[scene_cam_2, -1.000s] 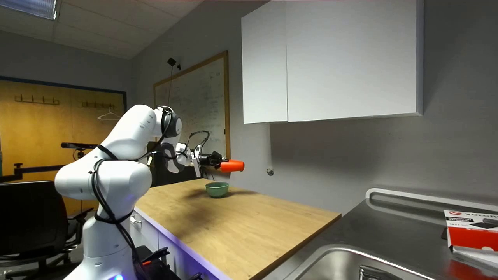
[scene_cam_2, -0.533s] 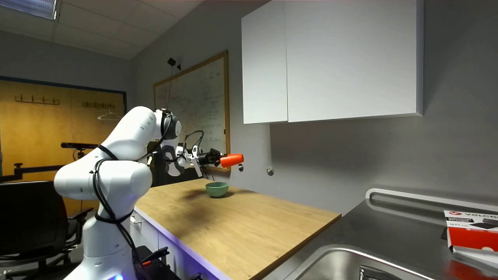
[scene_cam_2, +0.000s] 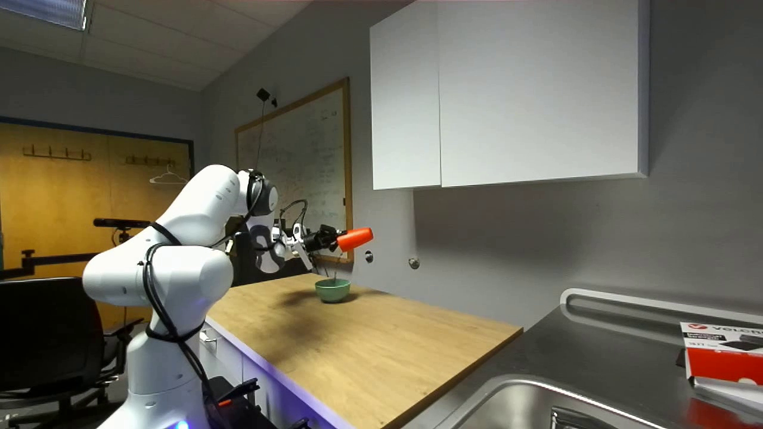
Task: Pour the contents of the orange cup into the bowl
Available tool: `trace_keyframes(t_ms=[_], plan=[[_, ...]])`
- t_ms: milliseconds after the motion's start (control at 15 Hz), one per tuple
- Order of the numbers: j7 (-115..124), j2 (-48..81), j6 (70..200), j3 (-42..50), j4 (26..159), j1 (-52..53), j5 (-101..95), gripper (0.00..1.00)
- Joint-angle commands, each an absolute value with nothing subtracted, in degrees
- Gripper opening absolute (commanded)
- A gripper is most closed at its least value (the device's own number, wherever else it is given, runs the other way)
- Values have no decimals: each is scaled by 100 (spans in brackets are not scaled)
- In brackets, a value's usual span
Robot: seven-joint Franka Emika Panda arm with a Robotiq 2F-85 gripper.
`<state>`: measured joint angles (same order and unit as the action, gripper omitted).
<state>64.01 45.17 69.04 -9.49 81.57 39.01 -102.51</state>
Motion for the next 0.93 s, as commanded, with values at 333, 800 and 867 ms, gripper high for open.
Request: trace_keyframes(t_ms=[333, 800, 867], plan=[[6471, 4675, 6479, -1014, 7982, 3899, -10575, 2], [6434, 4730, 6272, -1058, 7949, 3891, -10665, 2], [6447, 4739, 6252, -1070, 7938, 3887, -10650, 2]])
